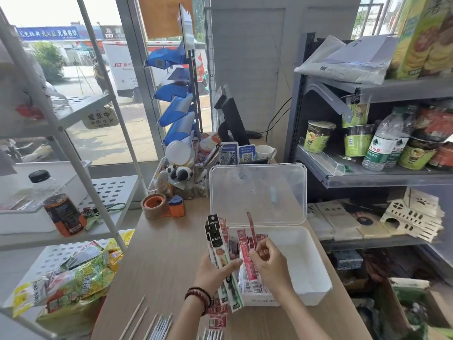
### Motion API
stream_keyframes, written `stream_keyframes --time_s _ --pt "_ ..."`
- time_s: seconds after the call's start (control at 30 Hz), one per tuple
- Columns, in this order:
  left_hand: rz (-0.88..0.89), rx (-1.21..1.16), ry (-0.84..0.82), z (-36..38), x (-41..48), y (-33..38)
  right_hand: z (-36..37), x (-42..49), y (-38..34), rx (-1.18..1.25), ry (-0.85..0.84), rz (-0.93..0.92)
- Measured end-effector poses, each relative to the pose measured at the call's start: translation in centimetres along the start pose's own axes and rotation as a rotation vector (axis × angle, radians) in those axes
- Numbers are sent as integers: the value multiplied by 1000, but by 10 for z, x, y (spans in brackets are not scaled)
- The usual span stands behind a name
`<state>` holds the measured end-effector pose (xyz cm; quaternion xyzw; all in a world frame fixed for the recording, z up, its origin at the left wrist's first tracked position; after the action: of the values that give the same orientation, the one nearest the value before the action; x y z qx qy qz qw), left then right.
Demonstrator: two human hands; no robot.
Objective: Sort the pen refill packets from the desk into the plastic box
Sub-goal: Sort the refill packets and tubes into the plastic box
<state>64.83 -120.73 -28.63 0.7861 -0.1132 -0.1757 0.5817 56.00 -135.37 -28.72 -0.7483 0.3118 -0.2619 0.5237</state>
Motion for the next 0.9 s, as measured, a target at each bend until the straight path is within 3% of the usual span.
stream_keyframes --time_s 0.43,0.63,0.9 --pt "-46 -32 26 -6 0 1 10 2 12 -222 -103 -19" --pt "-45 -46 39 -8 1 0 8 4 18 -314 -34 -63" --pt "-21 -61 36 -7 -1 2 12 6 22 -363 -80 -78"
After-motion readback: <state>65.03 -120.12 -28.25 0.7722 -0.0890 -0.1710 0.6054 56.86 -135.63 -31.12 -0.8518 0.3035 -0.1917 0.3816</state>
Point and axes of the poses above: each hand's wrist, its own x-axis towards the middle knuckle, its own z-axis out of the palm, y = z × x, the point moved 6 cm from there along x, towards the middle knuckle, and after that the axes turned 9 degrees about y, right-handed, at the moved point
